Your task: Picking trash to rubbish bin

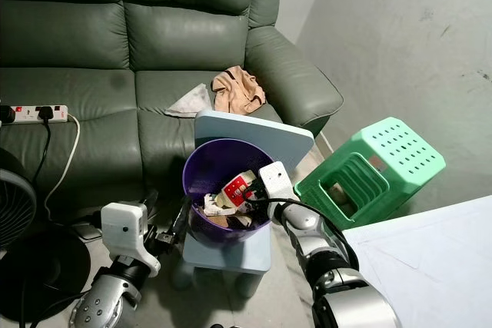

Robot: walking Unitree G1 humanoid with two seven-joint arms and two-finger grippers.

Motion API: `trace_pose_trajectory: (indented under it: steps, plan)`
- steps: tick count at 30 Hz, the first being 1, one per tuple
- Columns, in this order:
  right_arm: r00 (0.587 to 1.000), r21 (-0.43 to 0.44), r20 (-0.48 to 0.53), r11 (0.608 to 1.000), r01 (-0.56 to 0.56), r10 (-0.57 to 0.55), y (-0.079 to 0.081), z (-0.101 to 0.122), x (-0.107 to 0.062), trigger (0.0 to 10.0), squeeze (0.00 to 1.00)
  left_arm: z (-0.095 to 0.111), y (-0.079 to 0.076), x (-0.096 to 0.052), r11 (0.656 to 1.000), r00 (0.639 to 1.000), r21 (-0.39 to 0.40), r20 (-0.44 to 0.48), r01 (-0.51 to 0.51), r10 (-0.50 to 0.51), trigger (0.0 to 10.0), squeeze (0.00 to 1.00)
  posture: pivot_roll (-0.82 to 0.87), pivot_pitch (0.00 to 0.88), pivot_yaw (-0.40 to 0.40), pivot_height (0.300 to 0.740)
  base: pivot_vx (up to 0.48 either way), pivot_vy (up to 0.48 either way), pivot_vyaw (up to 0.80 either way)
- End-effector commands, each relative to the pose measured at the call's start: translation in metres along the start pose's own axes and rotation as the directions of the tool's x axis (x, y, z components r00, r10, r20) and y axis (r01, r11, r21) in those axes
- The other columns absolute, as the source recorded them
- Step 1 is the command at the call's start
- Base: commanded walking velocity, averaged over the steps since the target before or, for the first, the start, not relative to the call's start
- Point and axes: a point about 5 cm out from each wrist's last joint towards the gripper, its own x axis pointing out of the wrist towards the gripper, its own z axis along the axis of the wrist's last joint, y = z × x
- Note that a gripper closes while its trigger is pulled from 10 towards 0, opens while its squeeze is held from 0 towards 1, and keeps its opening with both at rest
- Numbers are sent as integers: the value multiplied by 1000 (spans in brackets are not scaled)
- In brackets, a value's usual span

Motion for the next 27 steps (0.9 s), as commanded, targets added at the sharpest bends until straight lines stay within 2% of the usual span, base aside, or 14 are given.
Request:
trace_pose_trajectory:
  steps: [1, 3, 10, 11, 12, 17, 21, 27]
  plan:
    - [1000, 18, 21, 1000, 6, -7, -8, 2, -2, 10000, 1000, 2, -4, 3, 1000, 1000, -6, 3, 16, -16, 10000, 0, 170, 149, -247, 740, 0, 0, 0]
    - [998, 50, 54, 999, -13, 10, -8, 6, -2, 10000, 1000, 3, 0, 6, 1000, 1000, 7, 12, 9, -9, 10000, 0, 174, 134, -243, 740, 0, 0, 0]
    - [989, 74, 145, 997, -19, 8, -11, 15, -4, 10000, 1000, 6, 7, 14, 1000, 1000, 16, 27, 1, -2, 10000, 0, 174, 88, -223, 740, 0, 0, 0]
    - [975, 69, 222, 997, -20, 4, -14, 21, -8, 10000, 1000, 8, 12, 19, 1000, 999, 26, 35, -3, 2, 10000, 0, 171, 71, -214, 740, 0, 0, 0]
    - [968, 73, 249, 997, -17, -2, -16, 23, -10, 10000, 1000, 8, 15, 22, 1000, 999, 28, 38, -5, 4, 10000, 0, 167, 56, -206, 740, 0, 0, 0]
    - [943, 88, 331, 996, 13, -42, -24, 26, -19, 10000, 1000, 11, 27, 32, 999, 999, 32, 49, -21, 20, 10000, 0, 155, 19, -187, 740, 0, 0, 0]
    - [901, 149, 426, 989, 18, -81, -25, 29, -31, 10000, 1000, 18, 42, 48, 999, 995, 17, 83, -52, 50, 10000, 0, 126, 0, -155, 740, 0, 0, 0]
    - [859, 215, 473, 971, 104, -197, -33, 23, -51, 10000, 1000, 21, 63, 69, 993, 989, 41, 102, -114, 109, 10000, 0, 84, 0, -124, 740, 0, 0, 0]
